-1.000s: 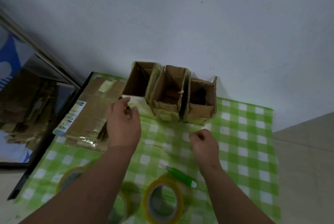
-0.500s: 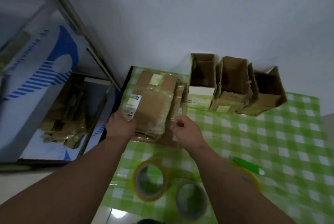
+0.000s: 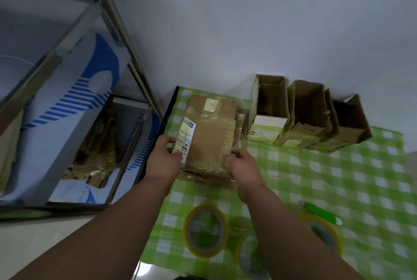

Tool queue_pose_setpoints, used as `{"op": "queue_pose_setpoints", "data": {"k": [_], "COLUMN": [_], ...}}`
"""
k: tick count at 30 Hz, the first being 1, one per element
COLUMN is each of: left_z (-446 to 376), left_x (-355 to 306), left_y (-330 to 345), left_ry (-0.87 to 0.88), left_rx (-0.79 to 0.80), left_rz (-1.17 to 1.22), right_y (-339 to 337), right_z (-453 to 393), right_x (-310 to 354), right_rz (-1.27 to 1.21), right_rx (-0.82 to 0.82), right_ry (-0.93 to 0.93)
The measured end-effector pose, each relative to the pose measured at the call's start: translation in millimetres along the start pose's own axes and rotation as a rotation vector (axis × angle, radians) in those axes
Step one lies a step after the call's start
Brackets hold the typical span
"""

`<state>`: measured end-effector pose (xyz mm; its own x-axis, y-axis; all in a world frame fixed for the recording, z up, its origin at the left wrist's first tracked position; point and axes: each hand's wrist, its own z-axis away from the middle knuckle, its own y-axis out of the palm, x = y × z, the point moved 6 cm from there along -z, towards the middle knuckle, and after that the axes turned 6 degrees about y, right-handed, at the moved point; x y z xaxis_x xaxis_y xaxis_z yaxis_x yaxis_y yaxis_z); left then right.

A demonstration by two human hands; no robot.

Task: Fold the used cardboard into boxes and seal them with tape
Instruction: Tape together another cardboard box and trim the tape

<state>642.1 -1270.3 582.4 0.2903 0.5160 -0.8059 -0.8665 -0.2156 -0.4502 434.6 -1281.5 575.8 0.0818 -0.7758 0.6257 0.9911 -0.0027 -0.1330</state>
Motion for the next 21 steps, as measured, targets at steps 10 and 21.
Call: {"op": "queue_pose_setpoints", "data": {"k": [10, 21], "left_z": [45, 49], "left_x": [17, -34], "left_y": [14, 12], "left_ry": [-0.23, 0.022], "left_rx": [-0.002, -0.105], "left_rz": [0.44, 0.437], "right_y": [-21, -97], "right_z": [24, 65], "right_x": [-4, 13], "right_rz": [-0.185, 0.026], "right_rx": [0.214, 0.189], "right_ry": [-0.117, -0.381]}}
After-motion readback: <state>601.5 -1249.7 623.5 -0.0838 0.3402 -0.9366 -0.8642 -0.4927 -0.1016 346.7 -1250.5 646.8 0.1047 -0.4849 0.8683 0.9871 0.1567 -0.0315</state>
